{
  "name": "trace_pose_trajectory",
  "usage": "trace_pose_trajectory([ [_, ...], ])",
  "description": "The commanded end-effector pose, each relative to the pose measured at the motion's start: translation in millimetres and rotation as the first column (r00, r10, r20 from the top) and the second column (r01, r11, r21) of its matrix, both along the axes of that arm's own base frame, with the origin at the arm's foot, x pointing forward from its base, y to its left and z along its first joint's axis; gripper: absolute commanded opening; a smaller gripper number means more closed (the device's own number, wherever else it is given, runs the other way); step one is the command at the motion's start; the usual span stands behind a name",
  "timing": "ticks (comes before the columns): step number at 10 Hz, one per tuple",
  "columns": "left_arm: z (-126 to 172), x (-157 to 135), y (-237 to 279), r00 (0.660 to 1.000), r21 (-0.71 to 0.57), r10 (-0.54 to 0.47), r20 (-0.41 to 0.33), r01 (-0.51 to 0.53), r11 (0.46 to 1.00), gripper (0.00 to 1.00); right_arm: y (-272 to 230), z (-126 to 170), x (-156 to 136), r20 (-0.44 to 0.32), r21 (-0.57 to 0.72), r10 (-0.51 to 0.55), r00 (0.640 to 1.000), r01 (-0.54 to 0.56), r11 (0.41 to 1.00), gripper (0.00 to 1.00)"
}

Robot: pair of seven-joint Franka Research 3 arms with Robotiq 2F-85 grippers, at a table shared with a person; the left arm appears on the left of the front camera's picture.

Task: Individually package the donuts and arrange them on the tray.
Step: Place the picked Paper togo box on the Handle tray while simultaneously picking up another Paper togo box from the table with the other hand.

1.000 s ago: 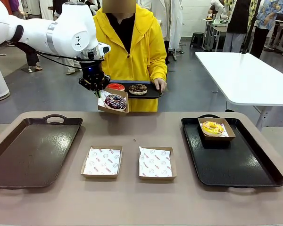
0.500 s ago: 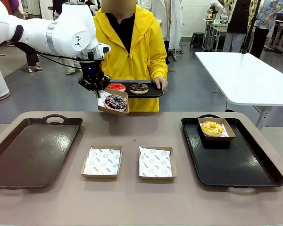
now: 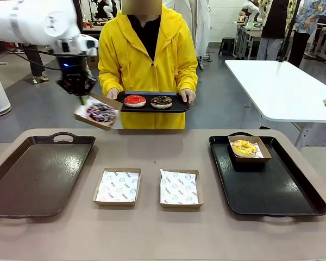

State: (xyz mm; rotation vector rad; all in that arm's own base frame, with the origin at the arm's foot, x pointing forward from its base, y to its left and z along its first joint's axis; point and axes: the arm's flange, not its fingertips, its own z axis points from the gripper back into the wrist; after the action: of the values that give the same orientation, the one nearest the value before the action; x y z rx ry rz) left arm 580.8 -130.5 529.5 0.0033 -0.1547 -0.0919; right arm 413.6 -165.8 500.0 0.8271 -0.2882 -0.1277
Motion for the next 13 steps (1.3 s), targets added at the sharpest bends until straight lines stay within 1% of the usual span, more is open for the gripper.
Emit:
trace_pose_trajectory([
  [1,-8,-9,31,1.000,0.009,-0.016,0.003,0.016,1.000,0.01,60,-7,-9,-0.012,-0.128,-0.021,1.000,0.020,0.992,1.00],
  [4,-30,-18,84,0.998,-0.021,0.059,-0.004,-0.059,0.998,0.01,151,-25,-8,0.005,-0.277,0.016,1.000,-0.014,0.961,1.00],
  [6,-51,-30,111,0.995,-0.039,0.100,-0.016,-0.100,0.994,0.01,192,-44,-6,0.004,-0.337,0.032,0.999,-0.029,0.941,1.00],
  [7,-58,-32,108,0.993,-0.050,0.115,-0.026,-0.116,0.992,0.01,205,-54,-4,-0.004,-0.342,0.038,0.999,-0.037,0.939,1.00],
  [8,-67,-37,115,0.992,-0.055,0.122,-0.034,-0.124,0.991,0.01,214,-64,-4,-0.021,-0.337,0.049,0.999,-0.053,0.940,1.00],
  [9,-71,-37,116,0.992,-0.043,0.120,-0.041,-0.122,0.992,0.01,207,-62,-6,-0.034,-0.318,0.056,0.998,-0.064,0.946,1.00],
  [10,-75,-38,115,0.992,-0.029,0.117,-0.046,-0.118,0.993,0.01,213,-55,-7,0.002,-0.321,0.071,0.997,-0.067,0.945,1.00],
  [11,-78,-40,121,0.994,-0.012,0.106,-0.040,-0.106,0.994,0.01,213,-55,-7,0.002,-0.321,0.071,0.997,-0.067,0.945,1.00],
  [12,-76,-32,114,0.989,-0.026,0.136,-0.065,-0.138,0.990,0.01,213,-55,-7,0.002,-0.321,0.071,0.997,-0.067,0.945,1.00],
  [13,-76,-32,114,0.989,-0.026,0.136,-0.065,-0.138,0.990,0.01,213,-55,-7,0.002,-0.321,0.071,0.997,-0.067,0.945,1.00],
])
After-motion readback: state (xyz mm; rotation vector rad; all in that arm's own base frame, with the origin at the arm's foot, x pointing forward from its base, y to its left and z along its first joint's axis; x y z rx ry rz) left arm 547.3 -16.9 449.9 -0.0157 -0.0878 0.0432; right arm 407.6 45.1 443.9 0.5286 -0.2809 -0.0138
